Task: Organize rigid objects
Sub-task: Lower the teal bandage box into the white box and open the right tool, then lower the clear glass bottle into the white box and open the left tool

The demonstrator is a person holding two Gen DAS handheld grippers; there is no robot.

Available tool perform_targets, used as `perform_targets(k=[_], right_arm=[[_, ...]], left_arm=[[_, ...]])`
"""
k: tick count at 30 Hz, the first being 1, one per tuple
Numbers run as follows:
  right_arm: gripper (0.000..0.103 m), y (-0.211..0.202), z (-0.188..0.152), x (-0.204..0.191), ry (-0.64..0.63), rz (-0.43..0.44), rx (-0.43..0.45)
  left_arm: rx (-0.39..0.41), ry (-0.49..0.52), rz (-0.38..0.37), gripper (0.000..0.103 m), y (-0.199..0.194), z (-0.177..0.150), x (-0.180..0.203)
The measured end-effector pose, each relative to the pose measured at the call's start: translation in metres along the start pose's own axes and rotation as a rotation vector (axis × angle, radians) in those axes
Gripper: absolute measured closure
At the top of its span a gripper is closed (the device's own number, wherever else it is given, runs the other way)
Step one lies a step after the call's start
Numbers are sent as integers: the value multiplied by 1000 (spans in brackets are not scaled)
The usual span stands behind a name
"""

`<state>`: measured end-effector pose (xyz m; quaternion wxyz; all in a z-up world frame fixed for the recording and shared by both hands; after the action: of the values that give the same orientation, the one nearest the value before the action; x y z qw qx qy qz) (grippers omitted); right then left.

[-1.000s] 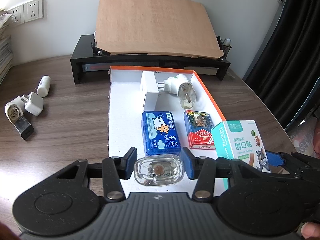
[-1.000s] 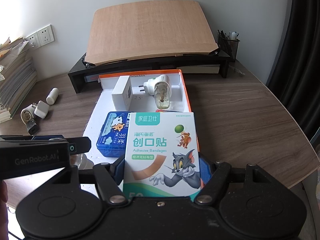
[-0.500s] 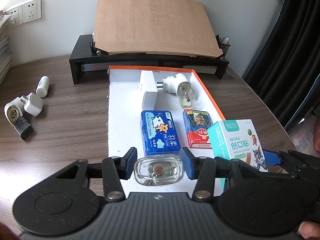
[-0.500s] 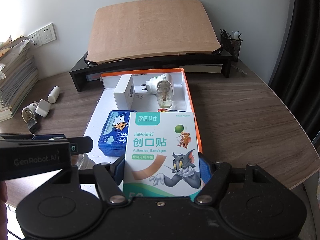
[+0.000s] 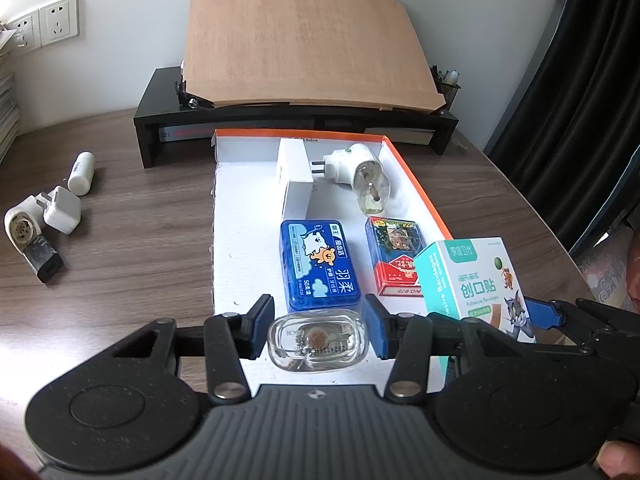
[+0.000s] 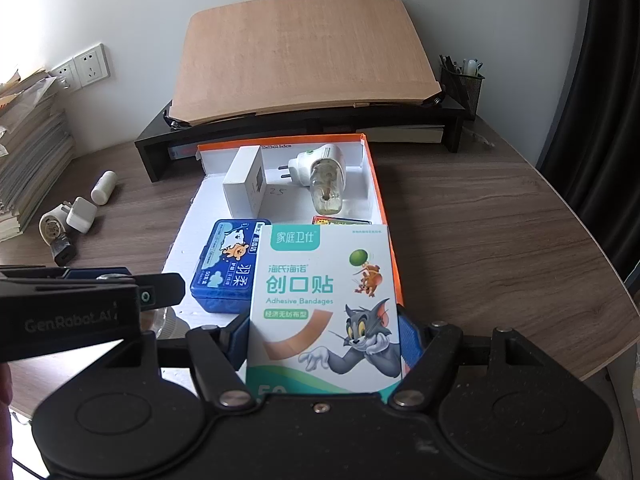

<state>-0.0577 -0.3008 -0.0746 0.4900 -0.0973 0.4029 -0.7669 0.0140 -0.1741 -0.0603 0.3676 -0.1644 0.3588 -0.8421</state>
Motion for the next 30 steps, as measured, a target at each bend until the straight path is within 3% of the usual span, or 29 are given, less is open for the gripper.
perform_targets(k=[18,26,30], right_arm=[[17,8,3,6,-20,-29,7],[17,-4,18,26,5,-98,91],[17,-12,26,36,45,-103,121]], left_arm=[[-21,12,-16,54,10,2,1],[-56,7,-49,54,22,1,5],[-43,-18,-109,51,24,5,8]])
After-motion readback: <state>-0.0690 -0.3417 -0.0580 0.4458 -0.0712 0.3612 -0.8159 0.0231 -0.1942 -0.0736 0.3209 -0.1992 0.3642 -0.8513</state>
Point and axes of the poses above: each gripper's, at about its wrist camera, not at the fingertips, and y roughly the way its jaws point, x to its right, z to its top, the point moved 8 cm from there along y, roughly the way its jaws point, and after that the axes turned 13 degrees about y, right-handed, at the moved point
